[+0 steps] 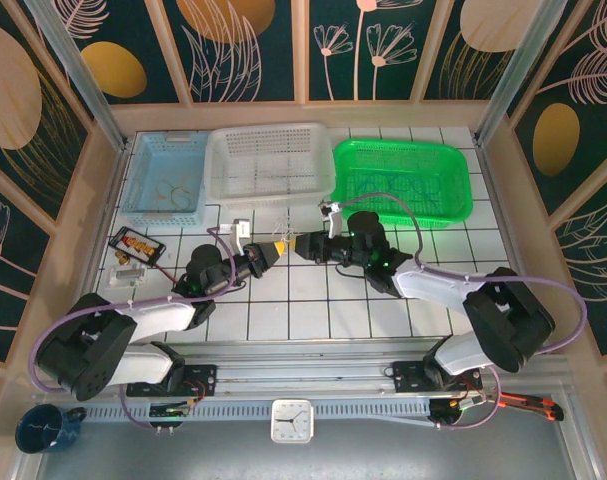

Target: Untangle the cables

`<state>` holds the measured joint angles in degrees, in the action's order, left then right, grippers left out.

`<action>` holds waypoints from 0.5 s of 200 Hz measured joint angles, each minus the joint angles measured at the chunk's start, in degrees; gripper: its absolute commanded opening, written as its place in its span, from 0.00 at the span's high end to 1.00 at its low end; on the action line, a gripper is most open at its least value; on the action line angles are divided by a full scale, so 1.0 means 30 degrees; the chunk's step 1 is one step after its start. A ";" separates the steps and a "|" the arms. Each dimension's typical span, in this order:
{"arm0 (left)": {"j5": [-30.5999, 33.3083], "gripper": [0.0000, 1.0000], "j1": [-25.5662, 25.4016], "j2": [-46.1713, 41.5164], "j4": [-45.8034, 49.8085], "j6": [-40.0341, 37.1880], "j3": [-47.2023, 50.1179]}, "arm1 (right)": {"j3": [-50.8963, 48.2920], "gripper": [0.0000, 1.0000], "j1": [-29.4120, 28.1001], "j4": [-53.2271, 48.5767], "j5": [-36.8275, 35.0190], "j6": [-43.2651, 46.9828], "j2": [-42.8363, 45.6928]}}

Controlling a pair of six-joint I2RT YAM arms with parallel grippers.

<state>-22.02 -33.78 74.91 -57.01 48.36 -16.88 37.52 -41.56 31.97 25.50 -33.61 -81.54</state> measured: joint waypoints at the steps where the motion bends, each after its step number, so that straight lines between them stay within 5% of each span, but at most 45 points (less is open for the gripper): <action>1: 0.0000 1.00 0.0000 0.0000 0.0000 0.0000 0.0000 | 0.0007 0.74 0.0000 0.0007 -0.0007 -0.0007 -0.0007; 28: -0.0007 1.00 0.0000 -0.0015 0.0007 0.0000 0.0000 | 0.0226 1.00 0.0131 0.0408 -0.0029 -0.0211 -0.0408; 100: 0.0153 1.00 0.0000 -0.0175 0.0015 0.0124 0.0219 | -0.1654 1.00 0.2200 0.1166 0.0000 -0.0576 0.1209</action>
<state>-21.56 -33.78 74.39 -56.97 48.73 -16.23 32.56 -34.96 35.46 25.50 -35.33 -77.91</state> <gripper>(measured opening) 0.043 0.053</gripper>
